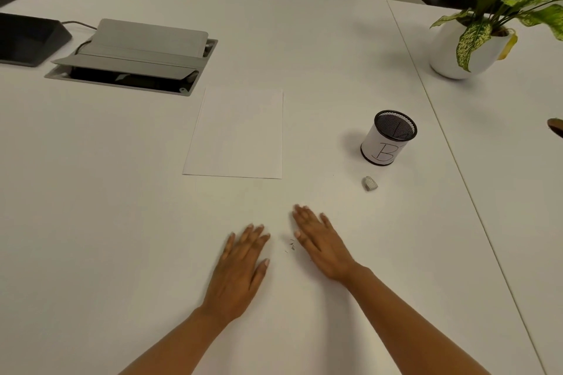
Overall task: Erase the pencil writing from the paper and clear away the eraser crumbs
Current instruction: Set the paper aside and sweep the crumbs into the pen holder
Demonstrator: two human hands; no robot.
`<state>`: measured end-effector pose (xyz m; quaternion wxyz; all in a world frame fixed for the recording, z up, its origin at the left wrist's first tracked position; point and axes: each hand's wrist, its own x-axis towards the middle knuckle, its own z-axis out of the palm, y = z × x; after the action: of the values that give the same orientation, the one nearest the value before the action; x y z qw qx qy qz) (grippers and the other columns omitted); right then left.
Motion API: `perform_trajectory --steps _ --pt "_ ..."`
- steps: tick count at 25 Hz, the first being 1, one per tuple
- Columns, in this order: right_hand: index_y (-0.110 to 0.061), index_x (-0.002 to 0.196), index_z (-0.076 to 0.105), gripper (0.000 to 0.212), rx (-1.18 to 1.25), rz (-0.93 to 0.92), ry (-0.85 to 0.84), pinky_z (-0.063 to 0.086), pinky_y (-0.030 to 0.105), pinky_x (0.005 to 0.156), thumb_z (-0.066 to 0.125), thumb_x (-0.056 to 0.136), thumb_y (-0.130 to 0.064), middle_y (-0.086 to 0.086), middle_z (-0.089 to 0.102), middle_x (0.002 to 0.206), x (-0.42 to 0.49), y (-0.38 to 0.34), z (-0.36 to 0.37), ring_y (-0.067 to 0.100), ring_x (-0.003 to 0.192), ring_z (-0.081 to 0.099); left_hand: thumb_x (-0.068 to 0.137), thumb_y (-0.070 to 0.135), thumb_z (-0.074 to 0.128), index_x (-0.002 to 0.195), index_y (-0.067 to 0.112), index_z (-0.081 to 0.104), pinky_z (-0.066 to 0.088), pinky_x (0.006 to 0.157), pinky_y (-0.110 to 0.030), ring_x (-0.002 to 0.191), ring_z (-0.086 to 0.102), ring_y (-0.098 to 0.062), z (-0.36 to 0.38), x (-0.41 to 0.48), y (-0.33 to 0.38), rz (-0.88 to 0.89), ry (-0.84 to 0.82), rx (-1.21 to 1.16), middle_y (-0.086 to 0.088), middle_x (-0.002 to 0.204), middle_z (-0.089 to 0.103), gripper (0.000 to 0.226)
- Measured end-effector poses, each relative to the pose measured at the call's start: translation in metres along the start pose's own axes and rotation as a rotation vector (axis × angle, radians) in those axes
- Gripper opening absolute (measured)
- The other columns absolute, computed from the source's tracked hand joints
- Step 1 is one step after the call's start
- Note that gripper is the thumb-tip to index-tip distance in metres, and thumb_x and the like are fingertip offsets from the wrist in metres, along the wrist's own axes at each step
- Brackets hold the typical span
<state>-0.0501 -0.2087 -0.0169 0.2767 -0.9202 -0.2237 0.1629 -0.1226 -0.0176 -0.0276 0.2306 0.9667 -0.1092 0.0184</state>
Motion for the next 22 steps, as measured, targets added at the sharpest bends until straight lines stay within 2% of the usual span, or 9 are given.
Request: perform_trajectory --steps 3,6,8,10,13,16,18,20,22 --pt "-0.021 0.144 0.003 0.050 -0.200 -0.232 -0.160 -0.011 0.025 0.114 0.020 0.099 -0.036 -0.006 -0.006 0.153 -0.015 -0.012 0.018 0.004 0.140 -0.010 0.095 0.046 0.008 0.136 0.010 0.041 0.002 0.112 -0.030 0.136 0.027 -0.024 0.000 -0.002 -0.004 -0.099 0.029 0.047 -0.004 0.144 0.036 0.064" --pt "-0.024 0.144 0.008 0.049 -0.086 -0.358 -0.301 -0.014 0.016 0.112 0.018 0.098 -0.039 -0.012 -0.001 0.152 -0.052 -0.011 0.030 -0.002 0.139 -0.008 0.096 0.045 0.005 0.136 0.009 0.040 0.002 0.112 -0.028 0.134 0.031 -0.023 0.005 -0.003 -0.004 -0.118 0.019 0.078 -0.005 0.143 0.039 0.065" --pt "-0.031 0.141 0.019 0.045 0.186 -0.271 -0.326 -0.004 0.011 0.112 0.023 0.097 -0.038 -0.016 0.014 0.151 -0.064 -0.009 0.022 -0.006 0.138 0.006 0.097 0.044 0.004 0.135 0.008 0.042 0.003 0.112 -0.027 0.133 0.035 -0.022 0.006 -0.002 -0.003 -0.125 0.015 0.087 -0.006 0.142 0.043 0.065" --pt "-0.036 0.136 0.025 0.040 0.386 -0.116 -0.178 0.005 0.012 0.113 0.028 0.097 -0.033 -0.018 0.024 0.148 -0.059 -0.001 0.005 -0.007 0.136 0.016 0.097 0.043 0.004 0.135 0.008 0.043 0.003 0.112 -0.026 0.132 0.035 -0.022 0.007 0.000 -0.003 -0.129 0.027 0.092 -0.007 0.141 0.044 0.064" --pt "-0.029 0.139 0.019 0.042 0.237 0.018 0.004 0.002 0.019 0.115 0.029 0.099 -0.027 -0.015 0.013 0.149 -0.042 0.011 -0.012 -0.001 0.140 0.011 0.096 0.042 0.003 0.135 0.008 0.043 0.002 0.112 -0.026 0.133 0.034 -0.021 0.007 -0.001 -0.002 -0.135 0.038 0.088 -0.007 0.141 0.044 0.065" --pt "-0.020 0.143 0.005 0.050 -0.108 -0.064 -0.088 -0.009 0.023 0.115 0.024 0.098 -0.034 -0.011 -0.007 0.149 -0.042 0.008 0.004 0.005 0.141 -0.006 0.097 0.041 0.003 0.135 0.008 0.043 0.001 0.111 -0.026 0.132 0.036 -0.022 0.007 -0.001 -0.001 -0.133 0.035 0.102 -0.008 0.140 0.045 0.065" --pt "-0.022 0.143 -0.001 0.053 -0.181 -0.190 -0.165 -0.016 0.020 0.112 0.020 0.098 -0.039 -0.009 -0.012 0.149 -0.056 -0.002 0.022 0.003 0.139 -0.015 0.097 0.041 0.002 0.134 0.008 0.043 0.001 0.111 -0.026 0.132 0.037 -0.023 0.007 -0.001 -0.001 -0.135 0.038 0.103 -0.008 0.140 0.045 0.065" --pt "-0.028 0.141 -0.004 0.052 -0.092 -0.256 -0.231 -0.018 0.014 0.110 0.017 0.097 -0.043 -0.011 -0.008 0.151 -0.073 -0.009 0.033 -0.003 0.138 -0.014 0.097 0.041 0.001 0.135 0.007 0.043 0.001 0.111 -0.027 0.132 0.037 -0.023 0.008 -0.002 -0.001 -0.138 0.041 0.102 -0.008 0.140 0.045 0.065" --pt "-0.037 0.139 0.002 0.046 0.129 -0.224 -0.300 -0.011 0.009 0.110 0.019 0.097 -0.042 -0.017 0.005 0.152 -0.081 -0.013 0.030 -0.008 0.138 -0.002 0.097 0.040 0.002 0.134 0.007 0.043 0.002 0.112 -0.027 0.132 0.037 -0.023 0.008 -0.002 -0.001 -0.135 0.043 0.101 -0.008 0.140 0.045 0.064"
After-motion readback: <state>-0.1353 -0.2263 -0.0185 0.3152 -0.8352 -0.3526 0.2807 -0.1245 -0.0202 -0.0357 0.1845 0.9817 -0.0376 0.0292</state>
